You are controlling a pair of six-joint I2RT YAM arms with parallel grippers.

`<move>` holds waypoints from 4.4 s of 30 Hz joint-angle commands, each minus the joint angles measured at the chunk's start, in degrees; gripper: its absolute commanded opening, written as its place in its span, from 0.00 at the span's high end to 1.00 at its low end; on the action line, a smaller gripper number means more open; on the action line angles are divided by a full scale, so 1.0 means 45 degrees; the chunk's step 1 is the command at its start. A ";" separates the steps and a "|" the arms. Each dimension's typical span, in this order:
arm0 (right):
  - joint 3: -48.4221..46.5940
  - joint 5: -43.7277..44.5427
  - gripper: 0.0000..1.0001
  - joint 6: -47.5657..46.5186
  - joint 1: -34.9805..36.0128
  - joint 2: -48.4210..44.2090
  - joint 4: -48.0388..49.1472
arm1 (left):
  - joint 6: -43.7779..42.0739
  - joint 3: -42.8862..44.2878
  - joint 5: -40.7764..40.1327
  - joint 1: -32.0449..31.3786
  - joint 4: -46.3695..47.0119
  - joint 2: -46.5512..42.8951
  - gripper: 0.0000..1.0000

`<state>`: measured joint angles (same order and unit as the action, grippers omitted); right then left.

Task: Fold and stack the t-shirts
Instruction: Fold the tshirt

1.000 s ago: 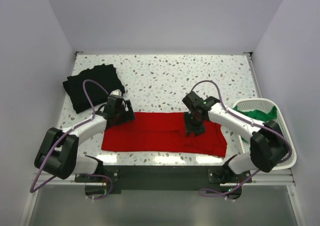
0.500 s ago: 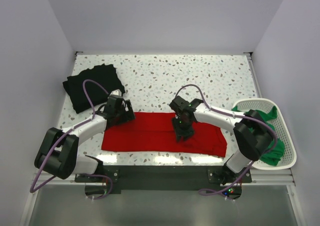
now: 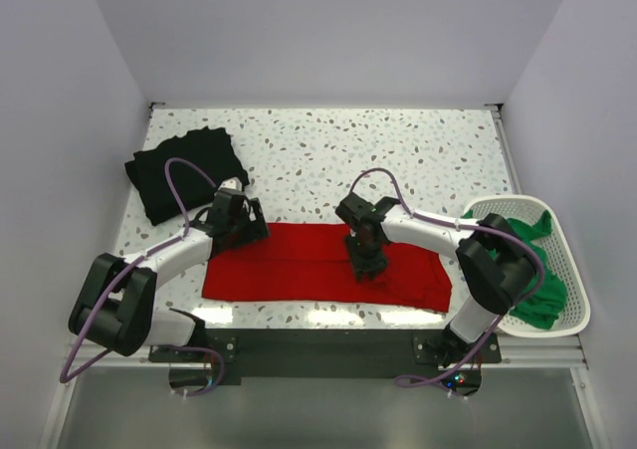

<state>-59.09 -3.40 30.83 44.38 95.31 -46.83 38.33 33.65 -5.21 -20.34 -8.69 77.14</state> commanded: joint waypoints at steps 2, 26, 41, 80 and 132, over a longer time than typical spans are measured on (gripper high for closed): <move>0.0142 0.0716 0.61 0.0200 0.0060 0.0051 -0.0219 | -0.0177 0.0140 -0.0150 -0.0051 -0.0159 0.0064 0.12; 0.0495 0.1439 0.84 0.0064 0.0079 -0.0007 -0.0511 | -0.0177 0.0120 -0.0170 -0.0031 -0.0218 -0.0014 0.13; -0.0326 -0.0864 0.94 -0.0561 0.0079 -0.0301 -0.0942 | -0.0177 0.0159 -0.0170 -0.0031 -0.0179 0.0083 0.12; -0.1398 -0.2002 0.38 -0.0601 0.0040 0.0365 -0.0976 | -0.0528 0.0588 -0.0403 -0.0051 -0.0802 -0.0618 0.13; -1.5955 0.2846 0.40 -0.1851 -0.5956 1.0074 -0.3307 | -0.0704 -0.0623 0.3209 -0.0207 -0.2973 -0.4937 0.13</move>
<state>-130.58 10.52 23.29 17.61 142.96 -66.17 36.84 27.53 7.55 -21.08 -22.02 55.02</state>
